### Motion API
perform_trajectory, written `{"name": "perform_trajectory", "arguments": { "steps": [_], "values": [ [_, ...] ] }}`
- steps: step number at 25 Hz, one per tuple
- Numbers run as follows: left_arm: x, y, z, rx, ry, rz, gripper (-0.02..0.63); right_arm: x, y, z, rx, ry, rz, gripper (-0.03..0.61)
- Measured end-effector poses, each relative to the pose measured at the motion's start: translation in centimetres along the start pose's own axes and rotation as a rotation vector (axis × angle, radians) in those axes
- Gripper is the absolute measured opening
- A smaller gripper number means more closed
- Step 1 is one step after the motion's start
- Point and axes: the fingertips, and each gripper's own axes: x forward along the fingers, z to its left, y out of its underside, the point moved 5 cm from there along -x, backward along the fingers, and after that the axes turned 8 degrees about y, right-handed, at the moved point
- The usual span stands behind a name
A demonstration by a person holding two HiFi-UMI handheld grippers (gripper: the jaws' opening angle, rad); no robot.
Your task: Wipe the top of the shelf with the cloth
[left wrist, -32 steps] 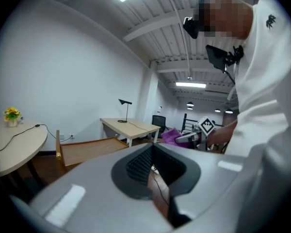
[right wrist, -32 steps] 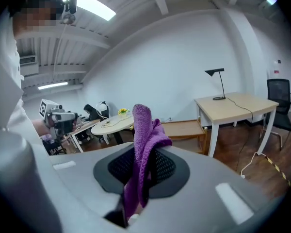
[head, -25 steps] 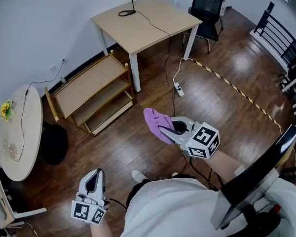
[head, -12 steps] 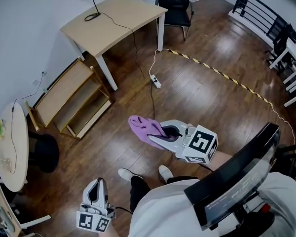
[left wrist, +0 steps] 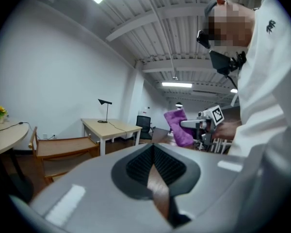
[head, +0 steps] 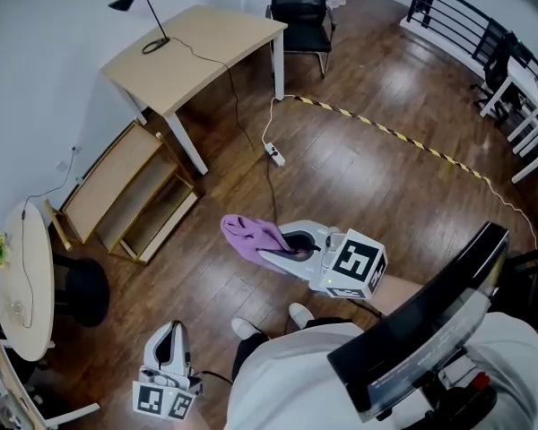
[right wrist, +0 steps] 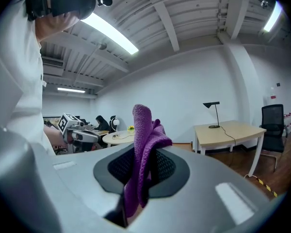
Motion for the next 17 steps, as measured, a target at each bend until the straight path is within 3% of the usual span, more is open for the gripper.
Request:
{"name": "perform_trajectory", "arguments": {
  "steps": [17],
  "values": [
    [1.0,0.3,-0.8,0.008,-0.021,-0.013,0.021,0.9,0.2,-0.8,-0.022,-0.046,0.01,0.051]
  ]
}}
